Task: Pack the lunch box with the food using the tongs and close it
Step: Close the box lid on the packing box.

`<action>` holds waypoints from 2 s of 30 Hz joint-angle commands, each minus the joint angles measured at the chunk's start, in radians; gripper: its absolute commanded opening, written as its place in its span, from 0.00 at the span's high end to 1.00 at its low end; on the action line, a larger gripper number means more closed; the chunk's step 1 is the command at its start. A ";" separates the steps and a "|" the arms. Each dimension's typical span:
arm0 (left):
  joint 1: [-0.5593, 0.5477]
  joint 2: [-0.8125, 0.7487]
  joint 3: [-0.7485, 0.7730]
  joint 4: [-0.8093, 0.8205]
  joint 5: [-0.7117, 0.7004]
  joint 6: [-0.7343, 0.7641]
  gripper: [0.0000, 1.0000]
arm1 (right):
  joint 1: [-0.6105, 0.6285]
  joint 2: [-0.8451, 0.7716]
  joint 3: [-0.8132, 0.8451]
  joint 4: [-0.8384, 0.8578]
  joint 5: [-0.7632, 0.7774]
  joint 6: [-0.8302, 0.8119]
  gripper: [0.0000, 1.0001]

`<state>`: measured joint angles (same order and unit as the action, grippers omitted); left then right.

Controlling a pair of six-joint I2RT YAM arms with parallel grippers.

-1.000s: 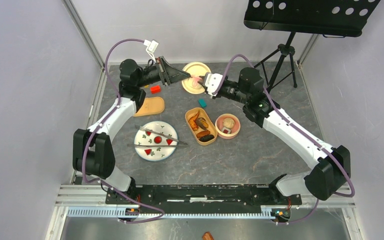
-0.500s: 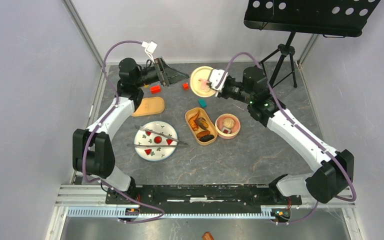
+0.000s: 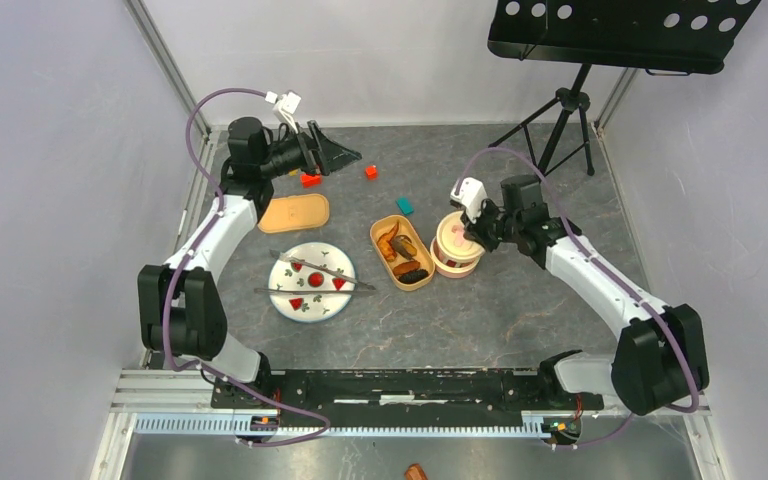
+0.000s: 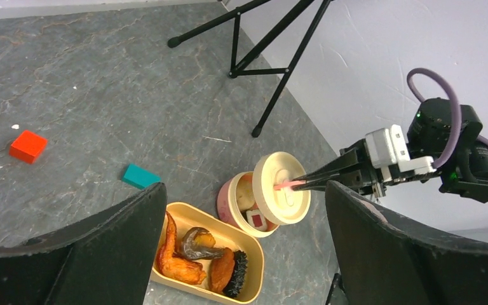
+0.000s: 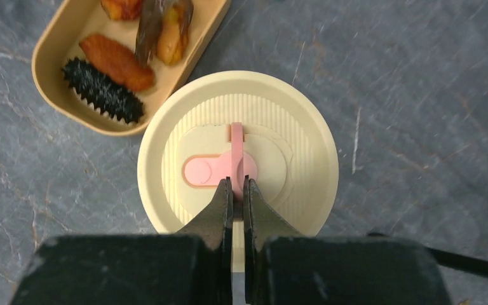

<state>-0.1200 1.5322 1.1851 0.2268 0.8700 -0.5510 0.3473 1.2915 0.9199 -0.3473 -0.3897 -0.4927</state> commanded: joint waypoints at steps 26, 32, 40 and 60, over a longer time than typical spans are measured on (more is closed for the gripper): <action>-0.002 -0.039 -0.009 -0.066 -0.017 0.134 0.00 | 0.001 0.130 -0.130 0.213 -0.058 0.102 1.00; -0.002 -0.034 -0.004 -0.070 -0.017 0.139 0.00 | -0.002 0.135 -0.179 0.246 -0.020 0.084 1.00; -0.002 -0.027 0.005 -0.075 -0.011 0.140 0.00 | -0.039 0.178 -0.121 0.177 -0.057 0.103 0.69; -0.003 -0.026 0.006 -0.075 -0.003 0.142 0.00 | -0.057 0.165 0.027 0.169 -0.097 0.150 0.50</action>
<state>-0.1200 1.5120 1.1545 0.1432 0.8642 -0.4576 0.2977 1.4483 0.8978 -0.1898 -0.4934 -0.3580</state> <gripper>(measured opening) 0.993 0.494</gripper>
